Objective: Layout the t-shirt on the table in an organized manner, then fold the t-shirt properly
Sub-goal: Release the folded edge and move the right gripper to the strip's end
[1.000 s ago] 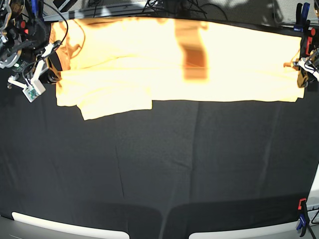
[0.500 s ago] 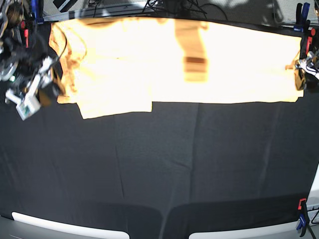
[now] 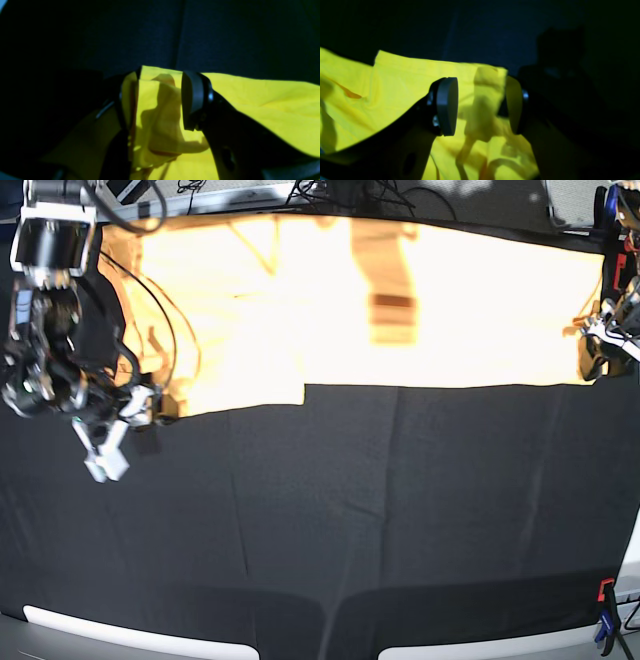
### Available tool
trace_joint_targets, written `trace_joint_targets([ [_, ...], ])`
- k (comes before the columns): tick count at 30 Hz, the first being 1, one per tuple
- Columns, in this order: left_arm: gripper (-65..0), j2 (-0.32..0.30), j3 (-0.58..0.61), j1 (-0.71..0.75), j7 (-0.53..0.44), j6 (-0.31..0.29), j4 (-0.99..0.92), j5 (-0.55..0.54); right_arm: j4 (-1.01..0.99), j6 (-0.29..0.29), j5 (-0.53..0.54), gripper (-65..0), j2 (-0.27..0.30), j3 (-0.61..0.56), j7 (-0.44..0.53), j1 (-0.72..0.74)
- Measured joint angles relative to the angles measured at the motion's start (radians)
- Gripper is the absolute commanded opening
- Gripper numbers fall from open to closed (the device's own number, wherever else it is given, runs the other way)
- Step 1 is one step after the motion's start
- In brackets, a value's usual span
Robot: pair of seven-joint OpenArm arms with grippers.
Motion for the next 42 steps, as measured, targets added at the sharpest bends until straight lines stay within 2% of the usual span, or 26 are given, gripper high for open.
trace_joint_targets([
  [6, -38.3, 0.000, 0.000, 0.000, -0.001, 0.000, 0.000, 0.009, -0.116, -0.072, -0.119, -35.1, 0.005, -0.111, -0.028, 0.087],
  [14, -38.3, 0.000, 0.000, 0.000, -0.001, 0.001, 0.000, 0.009, -0.132, -0.076, -0.112, -35.8, -0.011, -0.145, -0.029, 0.103],
  [21, -38.3, 0.000, 0.000, 0.000, -0.001, 0.000, 0.000, 0.009, -0.138, -0.085, -0.112, -47.1, -0.067, -0.145, -0.029, 0.103],
  [26, -38.3, 0.000, 0.000, 0.000, -0.001, 0.000, 0.000, 0.009, -0.138, -0.090, -0.137, -64.7, -0.090, -0.145, -0.030, 0.108],
  [27, -38.3, 0.000, 0.000, 0.000, -0.001, 0.000, 0.000, 0.009, -0.132, -0.085, -0.138, -65.0, -0.090, -0.145, -0.030, 0.109],
  [30, -38.3, 0.000, 0.000, 0.000, -0.001, 0.000, 0.000, 0.017, -0.055, -0.035, -0.154, -65.0, -0.089, -0.145, -0.046, 0.106],
  [34, -38.3, 0.000, 0.000, 0.000, -0.001, 0.000, 0.000, 0.017, 0.146, -0.030, -0.185, -65.0, -0.087, -0.145, -0.038, 0.050],
  [42, -38.3, 0.000, 0.000, -0.002, -0.001, 0.002, 0.000, 0.018, 0.490, -0.028, -0.194, -65.0, -0.086, -0.146, -0.052, -0.246],
])
